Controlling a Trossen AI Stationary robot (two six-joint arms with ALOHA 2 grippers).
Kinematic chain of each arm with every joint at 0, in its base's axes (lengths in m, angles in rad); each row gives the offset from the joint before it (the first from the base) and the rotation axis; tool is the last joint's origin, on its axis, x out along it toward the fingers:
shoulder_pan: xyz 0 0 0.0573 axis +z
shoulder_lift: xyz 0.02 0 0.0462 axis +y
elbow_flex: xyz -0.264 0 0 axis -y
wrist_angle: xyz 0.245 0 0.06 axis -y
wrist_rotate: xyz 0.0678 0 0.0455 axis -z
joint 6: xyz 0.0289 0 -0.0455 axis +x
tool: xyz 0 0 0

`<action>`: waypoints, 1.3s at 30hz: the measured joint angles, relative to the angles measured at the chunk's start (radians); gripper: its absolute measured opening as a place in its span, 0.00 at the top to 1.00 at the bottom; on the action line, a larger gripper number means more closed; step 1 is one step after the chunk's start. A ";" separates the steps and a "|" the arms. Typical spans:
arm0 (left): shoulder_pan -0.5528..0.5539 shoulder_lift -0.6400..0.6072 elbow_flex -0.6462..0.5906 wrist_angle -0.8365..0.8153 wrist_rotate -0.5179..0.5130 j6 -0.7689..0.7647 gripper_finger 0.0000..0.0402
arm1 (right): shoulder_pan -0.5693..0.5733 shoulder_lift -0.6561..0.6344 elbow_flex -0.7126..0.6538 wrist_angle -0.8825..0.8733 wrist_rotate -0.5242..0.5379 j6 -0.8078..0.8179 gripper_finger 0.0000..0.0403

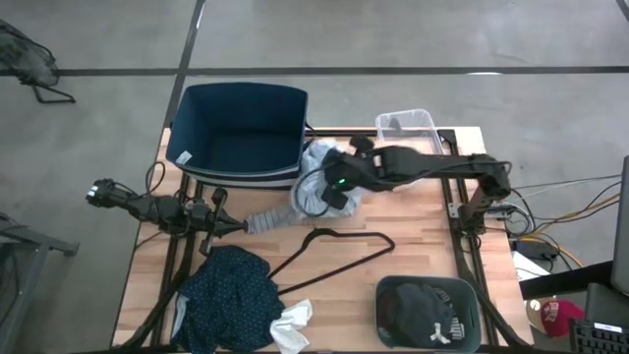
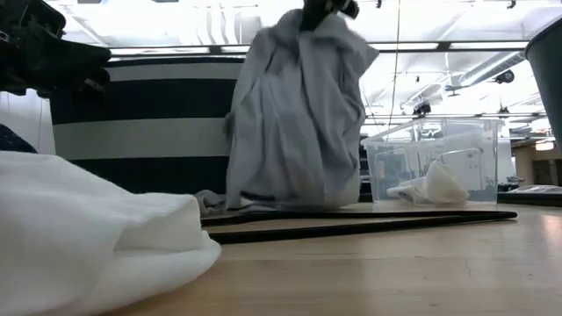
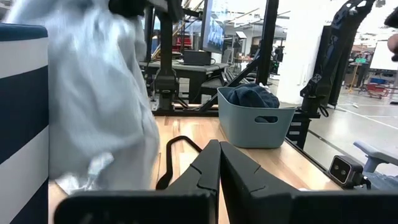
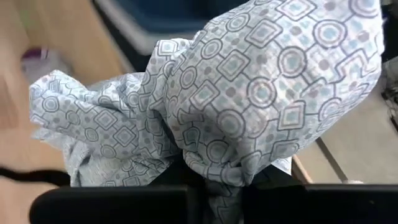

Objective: Pick & Place Cloths
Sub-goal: Put the white patterned polo shirt into the laundry bin

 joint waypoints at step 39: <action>0.000 0.000 0.000 0.000 0.000 0.000 0.98 | -0.070 -0.196 0.137 0.879 0.032 -0.402 0.93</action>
